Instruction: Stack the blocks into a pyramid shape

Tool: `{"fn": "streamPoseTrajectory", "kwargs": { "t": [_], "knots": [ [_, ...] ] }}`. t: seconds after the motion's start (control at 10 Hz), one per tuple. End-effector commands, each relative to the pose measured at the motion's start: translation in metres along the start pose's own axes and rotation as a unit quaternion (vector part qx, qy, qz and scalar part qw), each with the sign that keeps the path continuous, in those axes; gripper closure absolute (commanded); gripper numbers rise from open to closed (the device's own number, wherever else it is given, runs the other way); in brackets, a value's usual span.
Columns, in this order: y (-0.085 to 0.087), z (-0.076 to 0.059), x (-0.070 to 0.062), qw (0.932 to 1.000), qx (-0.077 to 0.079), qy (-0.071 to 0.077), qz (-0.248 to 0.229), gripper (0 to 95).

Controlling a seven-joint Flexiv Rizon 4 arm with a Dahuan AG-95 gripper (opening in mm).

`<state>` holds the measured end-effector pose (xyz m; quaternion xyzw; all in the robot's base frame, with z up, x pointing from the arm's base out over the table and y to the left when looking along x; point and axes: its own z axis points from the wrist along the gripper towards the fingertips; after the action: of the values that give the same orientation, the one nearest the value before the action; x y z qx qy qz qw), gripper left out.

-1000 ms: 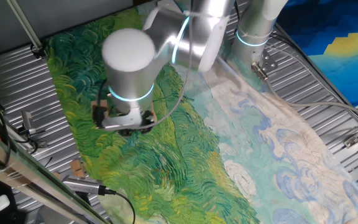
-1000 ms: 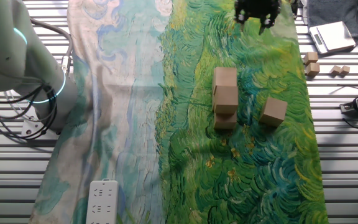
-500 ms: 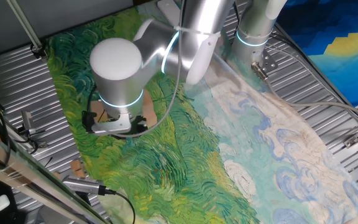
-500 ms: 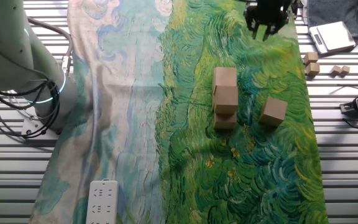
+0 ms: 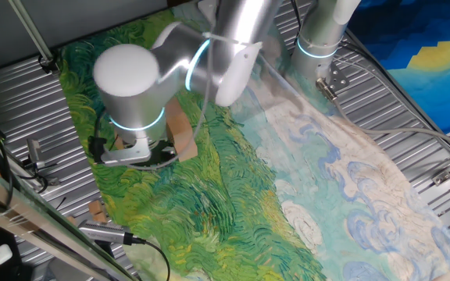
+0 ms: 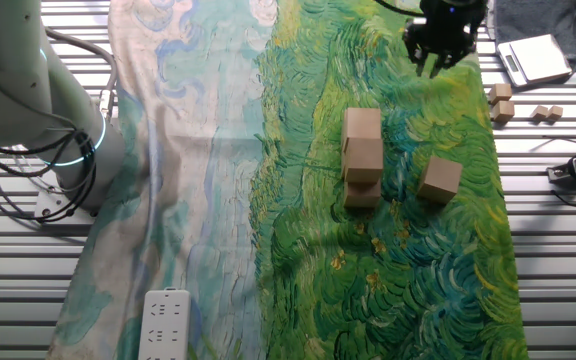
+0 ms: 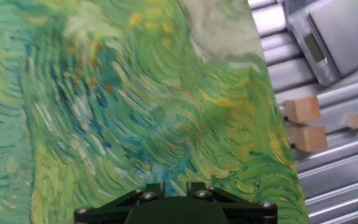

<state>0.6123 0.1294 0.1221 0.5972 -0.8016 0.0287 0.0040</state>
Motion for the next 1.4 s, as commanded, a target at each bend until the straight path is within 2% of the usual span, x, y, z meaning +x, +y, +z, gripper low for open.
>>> {"fn": "streamPoseTrajectory", "kwargs": {
  "t": [0.1, 0.3, 0.5, 0.6, 0.7, 0.9, 1.1, 1.2, 1.4],
  "knots": [
    [-0.003, -0.001, 0.016, 0.9997, 0.004, -0.006, -0.023, 95.0],
    [-0.01, -0.003, 0.031, 0.9996, 0.005, -0.005, -0.029, 95.0],
    [-0.013, -0.005, 0.038, 0.9998, 0.006, -0.002, -0.018, 95.0],
    [-0.014, -0.006, 0.037, 0.9999, 0.005, -0.003, -0.015, 57.0],
    [-0.015, -0.006, 0.034, 1.0, 0.0, -0.006, -0.006, 0.0],
    [-0.016, -0.006, 0.024, 0.9998, -0.008, -0.019, 0.007, 0.0],
    [-0.018, -0.005, 0.021, 0.9998, -0.008, -0.019, 0.007, 0.0],
    [-0.022, -0.003, 0.021, 0.9998, -0.007, -0.017, -0.004, 19.0],
    [-0.027, 0.004, 0.026, 0.9996, -0.006, -0.018, -0.023, 19.0]
  ]
}}
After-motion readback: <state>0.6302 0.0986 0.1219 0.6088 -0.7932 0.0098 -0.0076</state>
